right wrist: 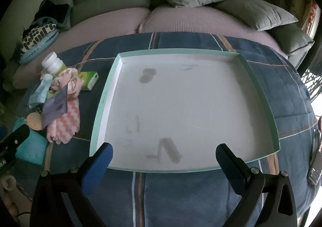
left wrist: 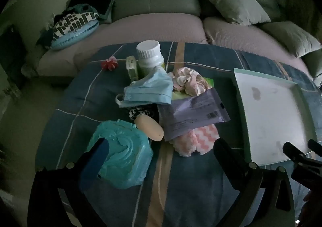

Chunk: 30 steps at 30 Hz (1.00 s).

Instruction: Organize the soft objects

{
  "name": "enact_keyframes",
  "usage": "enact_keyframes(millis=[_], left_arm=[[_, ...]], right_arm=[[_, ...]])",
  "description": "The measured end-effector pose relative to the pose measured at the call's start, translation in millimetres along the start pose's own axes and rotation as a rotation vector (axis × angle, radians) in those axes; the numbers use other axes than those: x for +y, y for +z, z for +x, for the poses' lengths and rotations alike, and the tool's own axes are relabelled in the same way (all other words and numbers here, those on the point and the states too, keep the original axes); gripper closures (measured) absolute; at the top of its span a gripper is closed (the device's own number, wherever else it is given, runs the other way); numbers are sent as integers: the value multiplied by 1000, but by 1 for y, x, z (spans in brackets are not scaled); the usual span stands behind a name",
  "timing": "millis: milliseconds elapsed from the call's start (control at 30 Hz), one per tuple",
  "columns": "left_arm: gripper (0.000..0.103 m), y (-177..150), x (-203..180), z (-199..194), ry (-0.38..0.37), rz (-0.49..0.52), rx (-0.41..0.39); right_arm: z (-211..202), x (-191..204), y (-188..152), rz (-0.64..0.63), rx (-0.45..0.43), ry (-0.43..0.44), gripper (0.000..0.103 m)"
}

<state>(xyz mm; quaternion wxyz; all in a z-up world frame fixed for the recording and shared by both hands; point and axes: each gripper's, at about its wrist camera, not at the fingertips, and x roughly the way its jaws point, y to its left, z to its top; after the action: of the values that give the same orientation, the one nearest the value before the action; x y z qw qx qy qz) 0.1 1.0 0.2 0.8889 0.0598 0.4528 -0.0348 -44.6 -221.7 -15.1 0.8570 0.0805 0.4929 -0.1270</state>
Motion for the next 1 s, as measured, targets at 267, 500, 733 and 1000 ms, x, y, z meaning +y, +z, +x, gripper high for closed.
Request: enact_keyframes(millis=[267, 500, 733, 1000], left_arm=[[0, 2, 2, -2, -32, -30, 2], [0, 4, -2, 1, -45, -13, 13], [0, 2, -1, 4, -27, -8, 12], [0, 0, 4, 6, -47, -44, 14]], right_arm=[[3, -2, -3, 2, 10, -2, 0], [3, -2, -3, 4, 10, 5, 0], [4, -2, -3, 6, 13, 6, 0], [6, -1, -5, 3, 17, 4, 0]])
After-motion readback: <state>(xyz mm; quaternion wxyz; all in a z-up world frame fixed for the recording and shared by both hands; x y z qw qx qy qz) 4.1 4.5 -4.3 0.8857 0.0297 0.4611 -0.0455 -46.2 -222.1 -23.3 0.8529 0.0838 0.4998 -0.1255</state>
